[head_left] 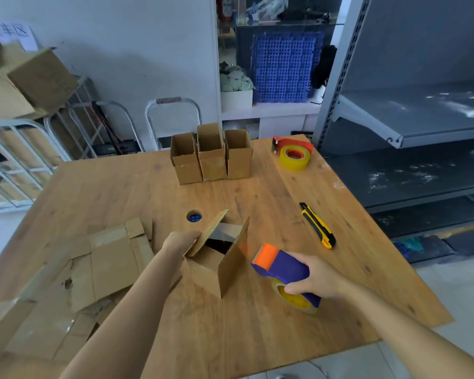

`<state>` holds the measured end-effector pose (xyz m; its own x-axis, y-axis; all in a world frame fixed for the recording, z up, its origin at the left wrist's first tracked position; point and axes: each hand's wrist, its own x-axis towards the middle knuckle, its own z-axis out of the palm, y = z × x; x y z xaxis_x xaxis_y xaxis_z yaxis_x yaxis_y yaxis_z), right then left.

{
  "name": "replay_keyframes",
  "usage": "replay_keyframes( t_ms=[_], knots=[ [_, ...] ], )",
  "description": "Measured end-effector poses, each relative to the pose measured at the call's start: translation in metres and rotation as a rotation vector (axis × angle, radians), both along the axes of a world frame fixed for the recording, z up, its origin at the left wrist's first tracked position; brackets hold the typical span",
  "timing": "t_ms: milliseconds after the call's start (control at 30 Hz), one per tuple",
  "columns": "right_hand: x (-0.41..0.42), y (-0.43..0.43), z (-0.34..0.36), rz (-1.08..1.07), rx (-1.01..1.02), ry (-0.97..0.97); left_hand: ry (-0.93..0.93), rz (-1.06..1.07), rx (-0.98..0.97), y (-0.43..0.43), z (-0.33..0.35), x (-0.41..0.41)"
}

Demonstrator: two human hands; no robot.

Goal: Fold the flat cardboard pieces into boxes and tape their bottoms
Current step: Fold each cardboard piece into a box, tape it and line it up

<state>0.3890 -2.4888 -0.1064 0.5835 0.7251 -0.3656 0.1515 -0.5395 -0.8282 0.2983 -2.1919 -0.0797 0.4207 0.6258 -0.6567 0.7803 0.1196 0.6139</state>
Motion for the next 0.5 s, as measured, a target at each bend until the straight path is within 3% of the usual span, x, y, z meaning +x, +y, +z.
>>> replay_keyframes(
  t_ms=[200,333,400,500],
  knots=[
    [0.003,0.002,-0.004,0.021,-0.022,0.0,-0.015,0.01,0.151,0.003,-0.012,-0.007],
    [0.005,-0.001,-0.005,0.015,-0.027,-0.009,-0.412,0.168,0.106,-0.009,-0.015,-0.013],
    [0.005,-0.001,-0.006,0.013,-0.026,-0.014,-0.533,0.072,0.137,-0.016,-0.002,-0.018],
    [0.005,0.0,-0.007,0.01,-0.017,-0.009,-0.566,-0.25,0.274,-0.031,0.017,-0.031]
  ],
)
